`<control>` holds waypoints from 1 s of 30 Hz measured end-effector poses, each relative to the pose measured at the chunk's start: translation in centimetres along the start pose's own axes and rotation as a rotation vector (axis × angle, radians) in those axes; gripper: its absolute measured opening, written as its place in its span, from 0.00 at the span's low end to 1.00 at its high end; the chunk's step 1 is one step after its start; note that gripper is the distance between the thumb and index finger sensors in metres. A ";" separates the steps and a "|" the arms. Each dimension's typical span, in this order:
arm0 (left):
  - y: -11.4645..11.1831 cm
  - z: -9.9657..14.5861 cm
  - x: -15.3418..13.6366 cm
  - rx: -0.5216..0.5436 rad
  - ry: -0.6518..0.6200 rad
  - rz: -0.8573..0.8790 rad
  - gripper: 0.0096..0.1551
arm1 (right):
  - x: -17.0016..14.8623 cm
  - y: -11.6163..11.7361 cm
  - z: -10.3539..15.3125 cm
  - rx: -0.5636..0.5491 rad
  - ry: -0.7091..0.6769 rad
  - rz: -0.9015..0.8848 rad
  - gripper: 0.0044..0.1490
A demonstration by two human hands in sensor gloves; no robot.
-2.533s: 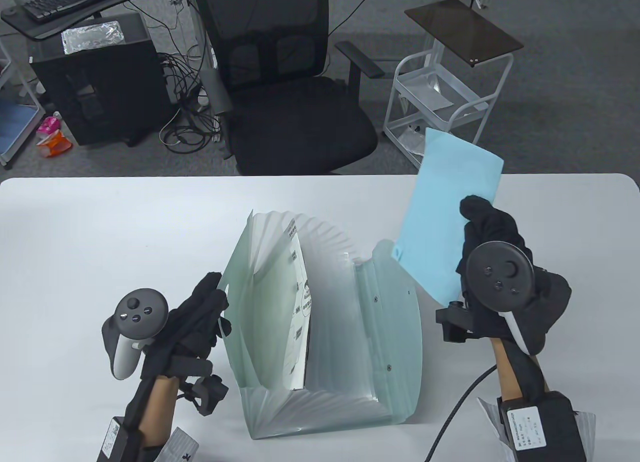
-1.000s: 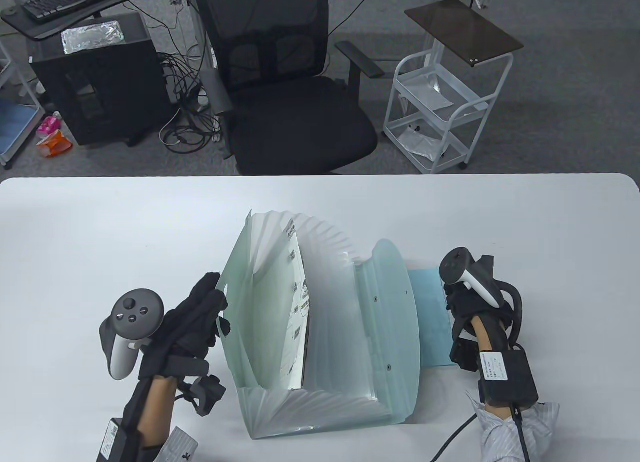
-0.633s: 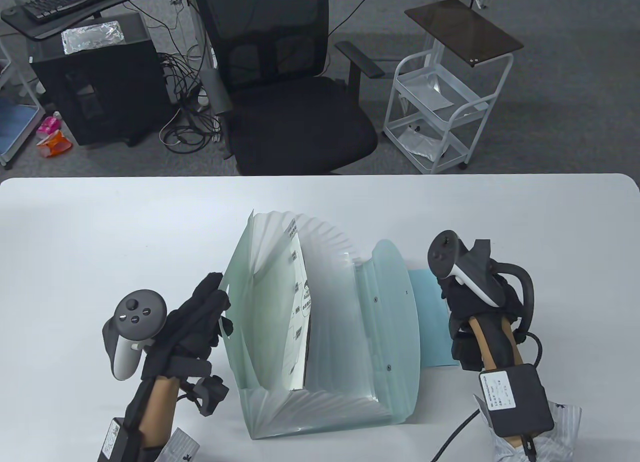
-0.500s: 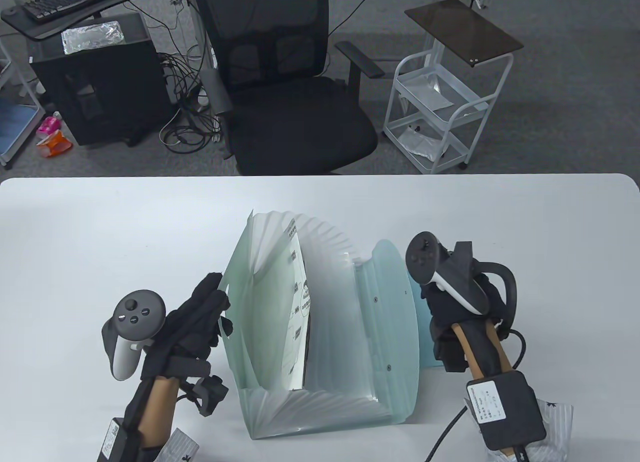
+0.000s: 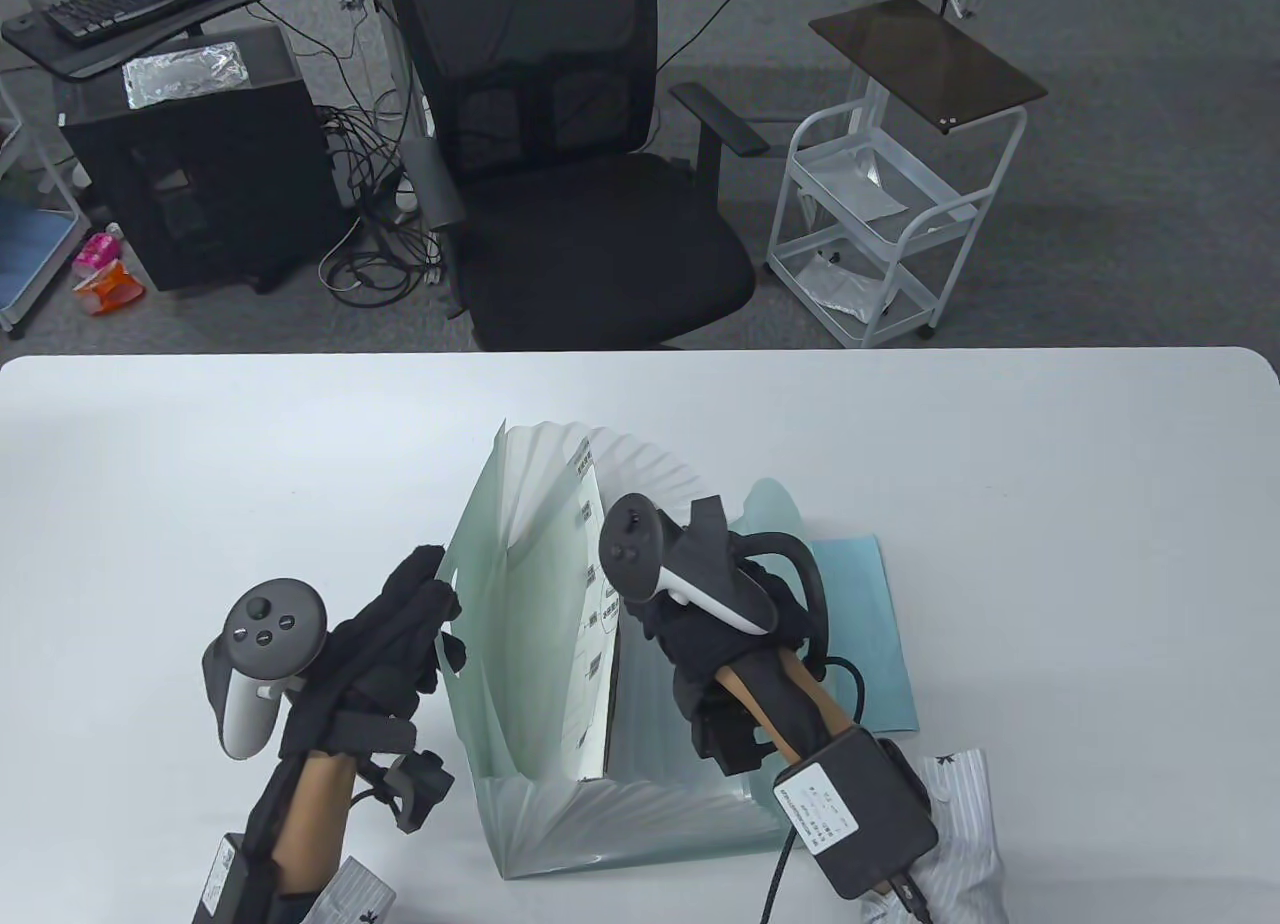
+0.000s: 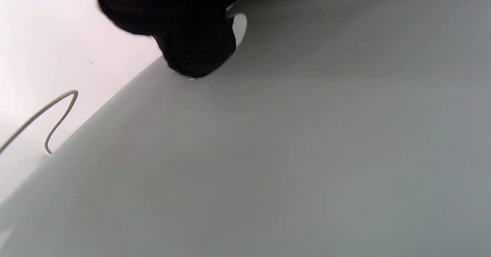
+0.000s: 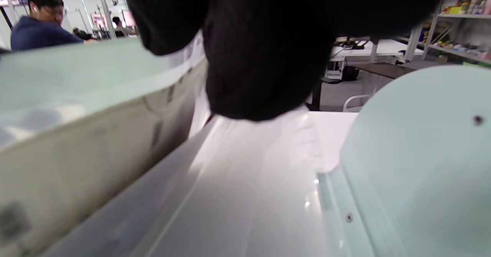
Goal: Pull documents from accordion folder and sort
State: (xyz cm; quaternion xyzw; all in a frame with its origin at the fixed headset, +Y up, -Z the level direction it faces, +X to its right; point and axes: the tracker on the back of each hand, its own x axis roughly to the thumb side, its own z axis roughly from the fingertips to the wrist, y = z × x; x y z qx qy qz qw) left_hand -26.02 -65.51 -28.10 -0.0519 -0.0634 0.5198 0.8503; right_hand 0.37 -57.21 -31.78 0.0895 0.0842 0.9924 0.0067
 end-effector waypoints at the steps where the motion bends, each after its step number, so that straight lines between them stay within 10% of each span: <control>1: 0.0 0.0 0.0 -0.001 0.000 0.000 0.39 | 0.4 0.2 -0.4 0.010 0.005 0.013 0.29; 17: 0.1 -0.1 -0.1 -0.005 -0.001 0.003 0.39 | 1.6 1.5 -2.6 0.090 0.006 0.014 0.24; 30: 0.1 -0.1 -0.1 -0.003 0.000 0.002 0.39 | -5.8 -3.7 1.0 -0.063 0.107 -0.229 0.24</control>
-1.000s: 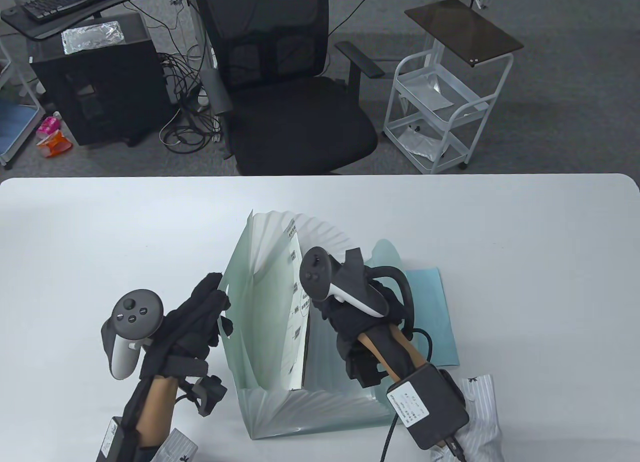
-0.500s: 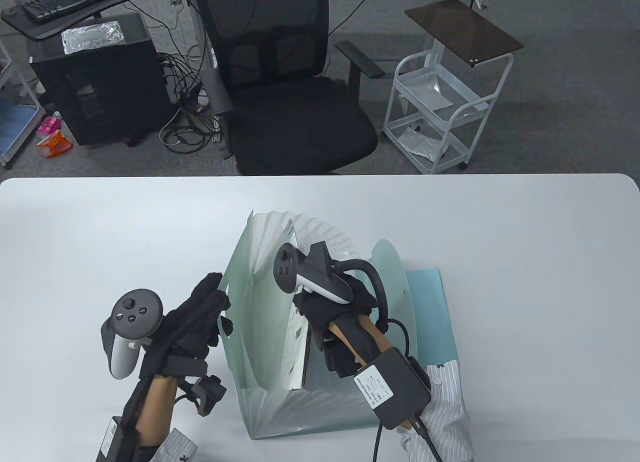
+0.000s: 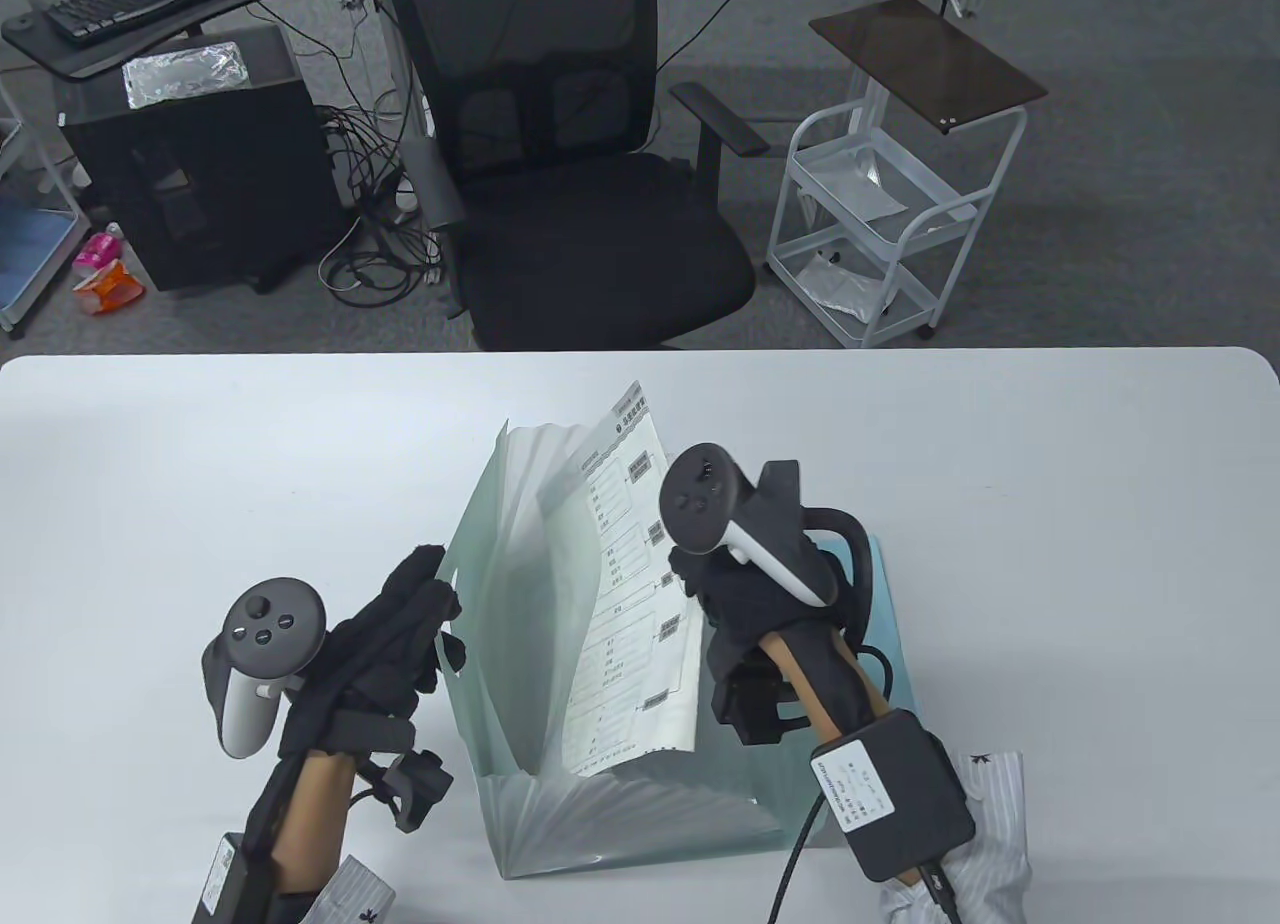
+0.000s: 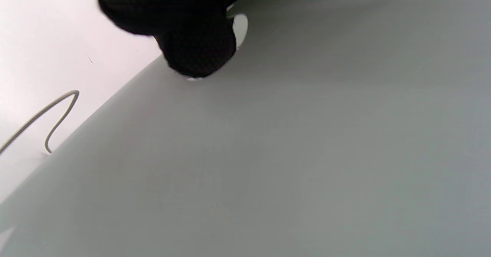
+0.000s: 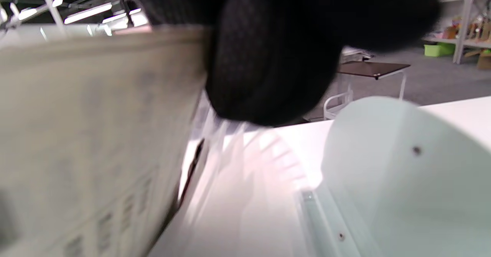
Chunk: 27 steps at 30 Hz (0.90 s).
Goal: Pull documents from accordion folder and sort
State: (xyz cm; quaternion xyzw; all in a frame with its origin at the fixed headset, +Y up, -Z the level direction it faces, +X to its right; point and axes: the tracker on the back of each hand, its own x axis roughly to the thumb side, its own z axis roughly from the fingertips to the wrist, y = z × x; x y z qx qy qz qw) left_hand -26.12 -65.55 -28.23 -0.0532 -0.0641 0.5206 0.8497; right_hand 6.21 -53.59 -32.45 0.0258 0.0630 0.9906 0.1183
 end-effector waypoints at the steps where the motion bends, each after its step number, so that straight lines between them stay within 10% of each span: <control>1: 0.0 0.0 0.0 0.001 0.000 0.001 0.39 | -0.5 -0.4 0.2 0.009 0.002 -0.017 0.23; 15: -0.2 -0.1 0.0 -0.003 0.000 -0.006 0.39 | -9.2 -5.3 2.6 -0.047 0.018 -0.405 0.23; 27: -0.1 0.0 -0.1 -0.010 0.001 0.006 0.40 | -18.6 -9.0 3.8 -0.482 0.209 -0.752 0.23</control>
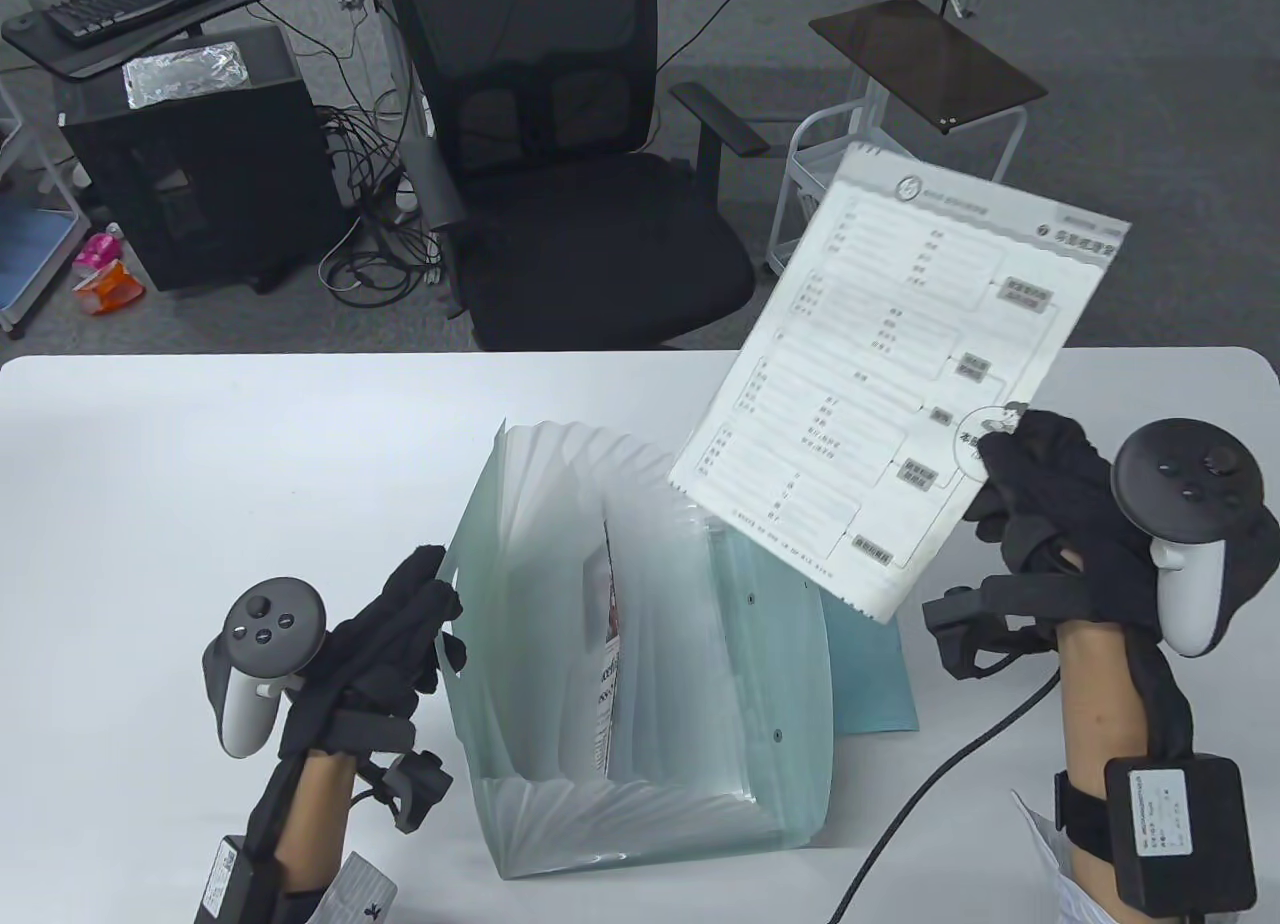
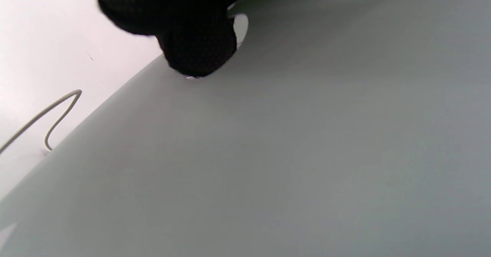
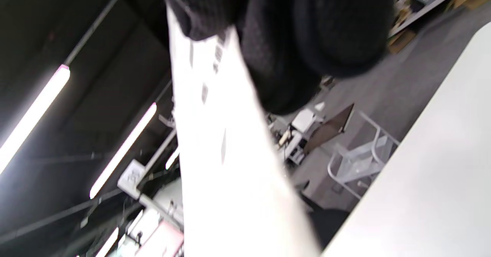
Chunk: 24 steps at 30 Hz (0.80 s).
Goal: Pull documents from accordion folder and sort
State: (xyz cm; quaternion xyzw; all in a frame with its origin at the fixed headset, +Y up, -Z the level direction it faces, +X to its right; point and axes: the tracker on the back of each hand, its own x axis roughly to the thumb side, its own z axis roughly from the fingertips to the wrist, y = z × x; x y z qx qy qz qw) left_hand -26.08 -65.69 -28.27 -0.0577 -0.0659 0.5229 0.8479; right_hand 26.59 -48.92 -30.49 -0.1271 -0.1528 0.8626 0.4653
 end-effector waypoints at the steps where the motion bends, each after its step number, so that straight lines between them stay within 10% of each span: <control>1: 0.0 0.0 0.0 0.000 0.000 -0.003 0.40 | -0.6 -0.6 -0.4 -0.013 -0.007 -0.013 0.23; 14: 0.1 0.0 -0.1 -0.004 -0.002 0.002 0.40 | -9.0 -3.1 -2.8 -0.240 0.118 0.360 0.23; 24: 0.1 0.0 -0.1 -0.005 -0.001 0.004 0.40 | -17.5 -1.4 -5.4 -0.067 0.349 0.712 0.23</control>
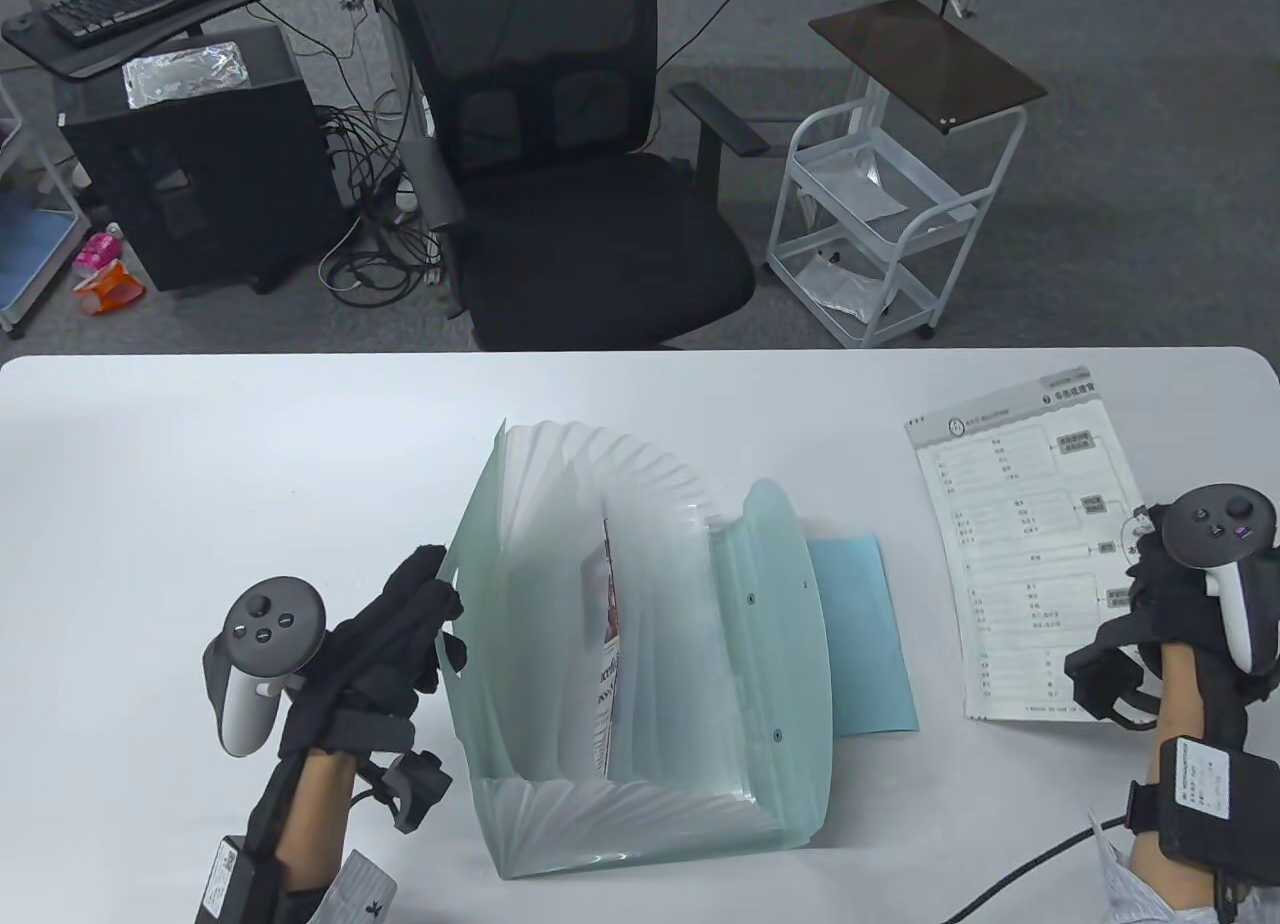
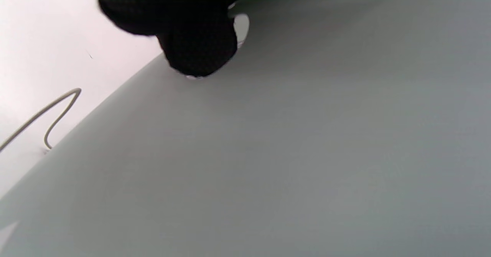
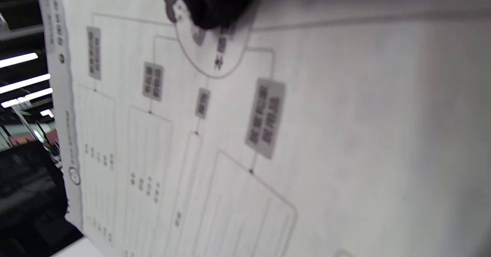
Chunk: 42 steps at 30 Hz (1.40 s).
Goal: Pull documents from accordion folder and sort
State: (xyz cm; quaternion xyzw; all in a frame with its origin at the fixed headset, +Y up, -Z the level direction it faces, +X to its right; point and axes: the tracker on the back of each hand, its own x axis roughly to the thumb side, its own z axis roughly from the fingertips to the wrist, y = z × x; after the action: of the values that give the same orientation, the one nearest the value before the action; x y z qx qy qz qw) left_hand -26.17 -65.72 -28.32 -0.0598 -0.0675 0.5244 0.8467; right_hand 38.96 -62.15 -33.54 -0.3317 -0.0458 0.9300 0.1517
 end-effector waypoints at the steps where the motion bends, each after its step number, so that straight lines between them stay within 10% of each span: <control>1: 0.0 0.0 0.0 0.001 0.000 0.000 0.40 | -0.3 0.8 -0.3 0.025 0.012 0.047 0.23; 21: 0.1 0.1 0.0 0.005 0.003 -0.006 0.39 | -1.4 9.1 -2.3 0.165 0.056 0.179 0.26; 42: -0.3 0.0 -0.1 0.011 -0.012 0.017 0.40 | 6.0 2.6 4.0 0.154 -0.094 0.120 0.31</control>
State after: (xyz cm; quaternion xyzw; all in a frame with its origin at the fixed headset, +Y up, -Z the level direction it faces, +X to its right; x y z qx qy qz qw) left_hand -25.94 -65.99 -28.23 -0.0528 -0.0691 0.5322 0.8421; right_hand 31.41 -62.68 -34.51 -0.2771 0.0386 0.9528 0.1182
